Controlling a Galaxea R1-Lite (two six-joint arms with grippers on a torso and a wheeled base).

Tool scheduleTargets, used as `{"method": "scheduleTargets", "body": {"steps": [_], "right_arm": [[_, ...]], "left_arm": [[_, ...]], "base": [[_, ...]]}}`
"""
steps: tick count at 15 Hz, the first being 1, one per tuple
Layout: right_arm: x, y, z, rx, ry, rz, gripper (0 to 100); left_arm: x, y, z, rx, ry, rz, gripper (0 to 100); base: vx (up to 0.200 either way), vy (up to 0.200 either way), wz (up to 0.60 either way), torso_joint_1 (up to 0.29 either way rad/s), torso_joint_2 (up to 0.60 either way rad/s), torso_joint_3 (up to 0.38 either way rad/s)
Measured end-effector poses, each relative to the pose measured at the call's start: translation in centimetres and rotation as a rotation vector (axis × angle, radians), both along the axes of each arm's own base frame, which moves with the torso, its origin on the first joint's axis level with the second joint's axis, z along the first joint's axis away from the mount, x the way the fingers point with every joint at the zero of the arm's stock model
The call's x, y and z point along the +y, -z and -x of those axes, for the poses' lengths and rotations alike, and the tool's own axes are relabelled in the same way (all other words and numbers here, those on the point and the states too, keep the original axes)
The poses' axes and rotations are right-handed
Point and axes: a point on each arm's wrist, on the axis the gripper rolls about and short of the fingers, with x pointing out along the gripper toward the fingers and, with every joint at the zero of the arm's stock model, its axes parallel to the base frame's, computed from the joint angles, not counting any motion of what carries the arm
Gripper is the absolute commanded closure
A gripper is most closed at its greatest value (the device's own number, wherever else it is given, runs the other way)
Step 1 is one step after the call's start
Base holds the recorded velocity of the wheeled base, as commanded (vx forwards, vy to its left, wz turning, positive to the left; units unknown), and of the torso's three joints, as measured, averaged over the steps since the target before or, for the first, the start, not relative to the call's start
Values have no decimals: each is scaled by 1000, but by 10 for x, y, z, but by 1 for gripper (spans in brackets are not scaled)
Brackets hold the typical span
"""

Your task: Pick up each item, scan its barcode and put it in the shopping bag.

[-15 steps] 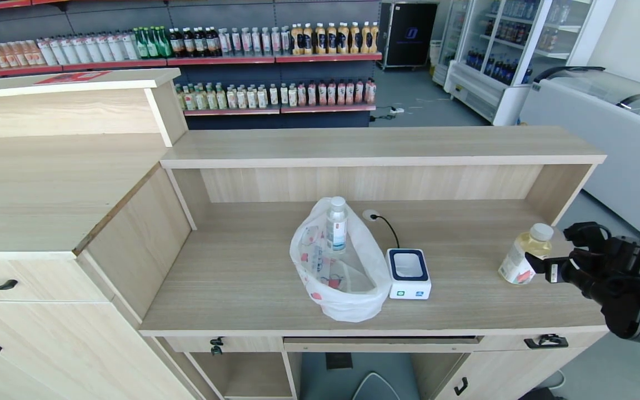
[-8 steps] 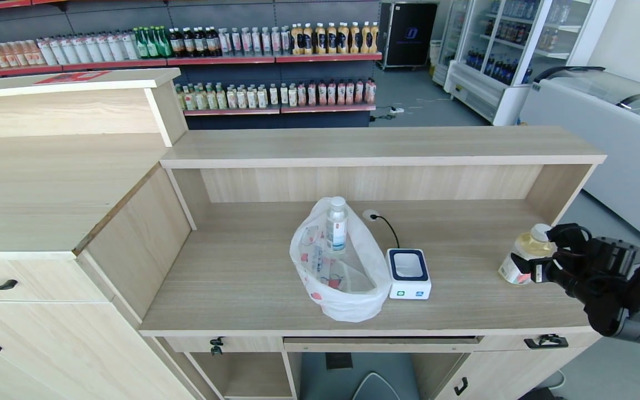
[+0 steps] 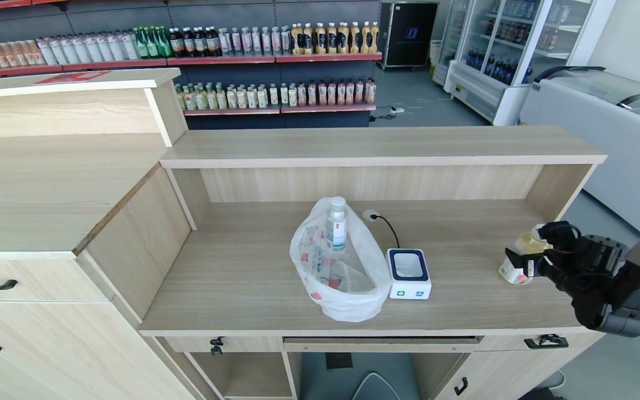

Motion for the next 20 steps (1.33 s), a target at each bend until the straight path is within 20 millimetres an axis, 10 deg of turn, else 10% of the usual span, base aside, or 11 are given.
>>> {"method": "scheduleTargets", "body": {"steps": [8, 9, 20], "right_arm": [[3, 13, -15, 2, -19, 0, 0], [3, 13, -17, -6, -23, 2, 100], [4, 22, -21, 6, -29, 36, 100]], "left_arm": [[0, 0, 0, 0, 1, 0, 0], [0, 0, 0, 0, 0, 0, 0], [0, 0, 0, 0, 0, 0, 0]], "base": [[0, 0, 0, 0, 0, 0], [0, 0, 0, 0, 0, 0], [0, 0, 0, 0, 0, 0]]}}
